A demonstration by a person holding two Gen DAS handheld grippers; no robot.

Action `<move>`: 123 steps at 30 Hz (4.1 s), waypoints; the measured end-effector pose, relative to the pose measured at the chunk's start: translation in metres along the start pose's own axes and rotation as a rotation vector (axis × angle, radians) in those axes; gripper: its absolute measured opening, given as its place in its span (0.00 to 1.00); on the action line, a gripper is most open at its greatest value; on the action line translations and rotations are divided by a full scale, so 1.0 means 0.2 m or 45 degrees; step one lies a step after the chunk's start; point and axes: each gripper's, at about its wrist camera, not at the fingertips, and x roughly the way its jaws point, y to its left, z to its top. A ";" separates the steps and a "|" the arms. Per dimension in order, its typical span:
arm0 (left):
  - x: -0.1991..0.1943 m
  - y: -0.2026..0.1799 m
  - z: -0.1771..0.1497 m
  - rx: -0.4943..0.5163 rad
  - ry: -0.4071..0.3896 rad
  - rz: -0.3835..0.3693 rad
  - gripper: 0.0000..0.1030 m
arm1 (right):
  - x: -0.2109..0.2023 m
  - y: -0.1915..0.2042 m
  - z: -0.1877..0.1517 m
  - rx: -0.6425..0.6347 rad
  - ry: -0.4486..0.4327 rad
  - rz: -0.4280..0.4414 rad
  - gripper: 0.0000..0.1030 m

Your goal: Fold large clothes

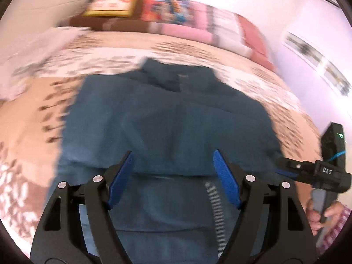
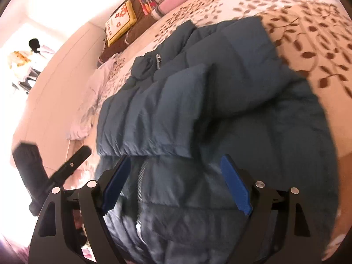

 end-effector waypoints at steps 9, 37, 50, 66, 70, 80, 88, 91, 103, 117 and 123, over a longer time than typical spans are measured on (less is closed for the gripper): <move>-0.18 0.46 -0.23 -0.297 -0.016 0.113 0.71 | 0.19 -0.01 0.06 0.045 0.071 -0.163 0.12; -0.41 0.67 -0.90 -0.276 0.327 0.228 0.73 | -0.56 -0.29 -0.47 -0.142 0.052 -0.326 0.69; -0.45 0.58 -1.07 -0.208 0.399 0.188 0.61 | -0.61 -0.56 -0.83 -0.002 0.239 -0.302 0.68; -0.54 0.60 -1.07 -0.296 0.363 0.075 0.09 | -0.56 -0.54 -0.89 -0.012 0.305 -0.144 0.10; -0.68 0.56 -0.96 -0.264 0.253 0.036 0.09 | -0.67 -0.47 -0.84 -0.010 0.205 -0.042 0.09; -1.10 0.46 -0.65 -0.152 -0.107 -0.029 0.09 | -1.10 -0.26 -0.67 -0.080 -0.149 0.139 0.09; -1.32 0.45 -0.67 -0.125 -0.182 -0.085 0.09 | -1.27 -0.26 -0.80 -0.074 -0.224 0.166 0.09; -1.38 0.46 -0.73 -0.116 -0.177 -0.093 0.09 | -1.31 -0.25 -0.89 -0.040 -0.228 0.181 0.09; -1.34 0.43 -0.54 -0.100 -0.220 -0.080 0.09 | -1.33 -0.17 -0.68 -0.066 -0.249 0.170 0.09; -1.02 0.38 0.20 -0.079 -0.294 -0.015 0.09 | -1.10 0.03 0.22 -0.159 -0.340 0.058 0.09; -0.67 0.42 0.51 -0.137 -0.245 0.053 0.09 | -0.83 0.03 0.61 -0.126 -0.321 -0.032 0.09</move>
